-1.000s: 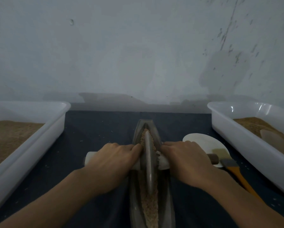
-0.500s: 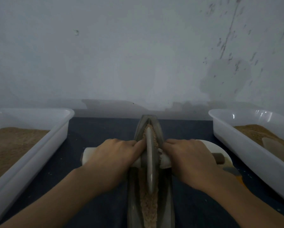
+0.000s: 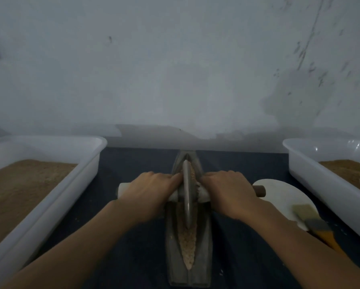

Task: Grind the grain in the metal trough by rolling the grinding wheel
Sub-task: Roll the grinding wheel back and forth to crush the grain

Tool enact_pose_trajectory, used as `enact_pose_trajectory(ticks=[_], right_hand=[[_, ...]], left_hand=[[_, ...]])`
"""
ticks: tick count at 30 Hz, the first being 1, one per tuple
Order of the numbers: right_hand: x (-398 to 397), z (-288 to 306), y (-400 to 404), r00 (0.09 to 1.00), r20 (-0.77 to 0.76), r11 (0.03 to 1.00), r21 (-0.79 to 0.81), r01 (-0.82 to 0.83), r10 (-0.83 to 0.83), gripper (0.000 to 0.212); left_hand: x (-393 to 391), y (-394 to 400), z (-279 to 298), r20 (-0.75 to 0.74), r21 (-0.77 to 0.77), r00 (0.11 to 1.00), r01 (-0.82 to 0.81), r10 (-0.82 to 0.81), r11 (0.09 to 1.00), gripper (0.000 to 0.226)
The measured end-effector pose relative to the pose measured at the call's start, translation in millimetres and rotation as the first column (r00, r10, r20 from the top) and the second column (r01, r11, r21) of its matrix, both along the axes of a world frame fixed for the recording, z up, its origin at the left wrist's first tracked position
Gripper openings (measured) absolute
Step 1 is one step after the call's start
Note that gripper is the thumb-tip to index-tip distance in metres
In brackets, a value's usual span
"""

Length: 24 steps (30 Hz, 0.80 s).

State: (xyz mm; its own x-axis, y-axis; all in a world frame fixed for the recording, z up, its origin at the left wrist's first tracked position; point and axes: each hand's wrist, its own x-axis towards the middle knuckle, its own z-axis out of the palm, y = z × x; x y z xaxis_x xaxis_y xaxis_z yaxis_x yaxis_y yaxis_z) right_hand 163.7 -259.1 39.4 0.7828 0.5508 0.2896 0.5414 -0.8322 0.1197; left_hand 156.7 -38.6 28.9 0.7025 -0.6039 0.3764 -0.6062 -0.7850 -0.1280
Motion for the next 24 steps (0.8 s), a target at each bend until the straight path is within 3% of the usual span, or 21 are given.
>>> enact_pose_trajectory(ticks=[3, 7, 10, 13, 18, 21, 24], right_hand=[[-2, -3, -2, 1.0, -0.001, 1.0, -0.003, 0.007, -0.007, 0.018], [-4, -5, -7, 0.993, 0.055, 0.99, -0.088, 0.109, -0.105, 0.045], [-10, 0, -7, 0.973, 0.088, 0.968, -0.121, 0.221, -0.211, 0.03], [-21, 2, -5, 0.964, 0.125, 0.954, -0.162, 0.251, -0.233, 0.019], [-54, 0, -15, 0.972, 0.108, 0.956, -0.187, 0.225, -0.208, 0.017], [-71, -3, -23, 0.968, 0.107, 0.952, -0.186, 0.243, -0.226, 0.027], [-69, -3, -23, 0.971, 0.076, 0.958, -0.164, 0.235, -0.225, 0.023]], left_hand=[[0, -1, -5, 0.032, 0.028, 0.999, -0.017, 0.017, 0.999, 0.058], [-4, -1, -4, 0.075, 0.082, 0.986, -0.158, 0.152, 0.984, 0.063], [-14, 2, -3, 0.015, 0.036, 0.941, -0.337, 0.337, 0.941, 0.048], [-24, 3, -4, -0.007, 0.006, 0.918, -0.396, 0.396, 0.918, 0.034], [-53, 3, 3, 0.023, -0.002, 0.924, -0.382, 0.382, 0.924, 0.036], [-64, 5, 7, 0.077, 0.049, 0.924, -0.379, 0.374, 0.924, 0.044], [-63, 6, 6, 0.073, 0.09, 0.908, -0.418, 0.412, 0.904, 0.044]])
